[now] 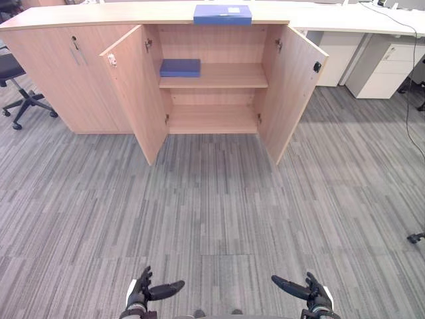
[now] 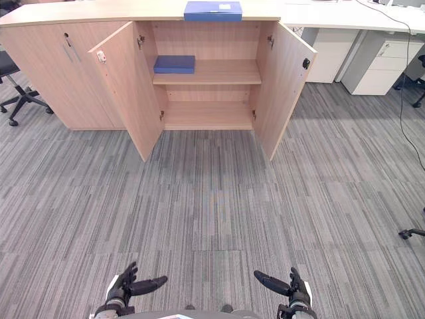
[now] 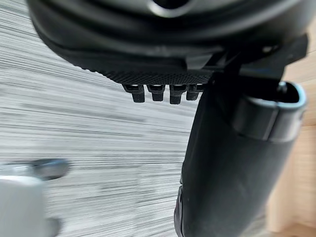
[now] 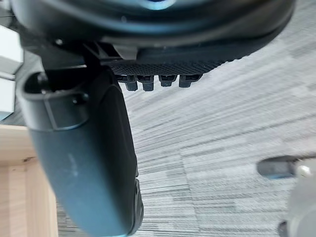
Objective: Walk over to the cabinet, pick up the folder, carry it to the office cabinet, place the folder inside the office cabinet, then close the office cabinet door
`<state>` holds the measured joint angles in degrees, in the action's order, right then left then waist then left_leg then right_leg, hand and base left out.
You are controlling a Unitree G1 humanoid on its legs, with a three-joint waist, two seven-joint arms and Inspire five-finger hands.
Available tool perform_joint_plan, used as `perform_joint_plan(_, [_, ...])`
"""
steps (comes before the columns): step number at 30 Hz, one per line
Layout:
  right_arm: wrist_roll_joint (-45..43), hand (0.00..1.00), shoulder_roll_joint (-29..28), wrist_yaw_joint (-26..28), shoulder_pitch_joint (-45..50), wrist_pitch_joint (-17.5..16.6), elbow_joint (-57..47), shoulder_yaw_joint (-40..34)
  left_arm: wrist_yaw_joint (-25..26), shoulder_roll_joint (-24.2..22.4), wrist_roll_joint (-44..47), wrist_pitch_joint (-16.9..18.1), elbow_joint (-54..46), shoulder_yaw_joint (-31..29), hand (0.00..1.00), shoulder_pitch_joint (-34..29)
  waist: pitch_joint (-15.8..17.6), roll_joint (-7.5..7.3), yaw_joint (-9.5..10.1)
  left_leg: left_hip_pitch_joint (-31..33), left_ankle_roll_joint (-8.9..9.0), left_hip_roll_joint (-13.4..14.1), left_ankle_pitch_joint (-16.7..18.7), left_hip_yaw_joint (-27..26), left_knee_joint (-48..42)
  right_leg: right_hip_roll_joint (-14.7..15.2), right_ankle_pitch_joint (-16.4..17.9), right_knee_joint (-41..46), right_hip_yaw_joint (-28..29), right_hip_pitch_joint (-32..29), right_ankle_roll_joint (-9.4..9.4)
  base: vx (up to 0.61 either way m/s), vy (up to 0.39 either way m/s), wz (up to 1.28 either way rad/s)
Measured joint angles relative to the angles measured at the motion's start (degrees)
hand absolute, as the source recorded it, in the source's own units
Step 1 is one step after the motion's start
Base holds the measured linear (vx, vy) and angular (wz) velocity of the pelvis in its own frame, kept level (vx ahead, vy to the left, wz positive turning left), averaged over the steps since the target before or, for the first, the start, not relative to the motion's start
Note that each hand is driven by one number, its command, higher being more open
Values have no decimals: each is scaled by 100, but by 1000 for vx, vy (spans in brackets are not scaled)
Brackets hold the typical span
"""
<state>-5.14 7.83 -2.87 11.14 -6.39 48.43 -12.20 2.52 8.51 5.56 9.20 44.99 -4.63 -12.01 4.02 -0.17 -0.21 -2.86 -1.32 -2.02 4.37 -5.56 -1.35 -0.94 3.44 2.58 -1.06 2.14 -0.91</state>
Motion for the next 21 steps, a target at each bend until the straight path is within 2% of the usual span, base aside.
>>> perform_joint_plan(4, [138, 100, 10, 47, -65, -3, -8, -19, -13, 8, 10, 6, -174, -185, 100, -28, 117, -1, -58, -99, 0, -39, 0, 1, 81, 36, -2, -50, -28, 81, -2, 33, 26, 0])
perform_joint_plan(13, [233, 100, 116, 112, -180, 3, -346, -101, -34, -38, 136, -3, -475, -472, 100, -225, 304, 15, -54, 4, 17, -61, 44, -170, 43, 59, -3, -73, 90, -48, -5, -12, 1, -8])
perform_joint_plan(16, [203, 100, 144, 105, -274, 3, -510, -101, -9, -63, 235, -5, -535, -533, 100, -293, 343, 56, -50, 258, 5, -13, 279, -314, -285, 39, -4, -17, 201, -218, -5, -3, 16, -26])
perform_joint_plan(17, [181, 100, 142, 100, -355, 3, -512, -100, 3, -80, 264, -7, -653, -536, 100, -367, 379, 68, -6, 395, -27, 46, 466, -426, -539, 7, 30, 18, 292, -282, -35, 34, 37, -46])
perform_joint_plan(20, [122, 100, 146, 29, -408, 4, -629, -97, 7, -129, 345, -13, -791, -534, 100, -379, 432, 97, 68, 703, -84, 117, 812, -522, -1052, -1, 351, 450, 306, -583, -161, 60, 38, -21])
perform_joint_plan(21, [52, 100, 145, 27, -411, 4, -704, -88, 8, -140, 367, -16, -919, -525, 100, -378, 493, 90, 70, 762, -129, 117, 979, -521, -1250, 30, 596, 998, 261, -801, -332, 79, 31, 0])
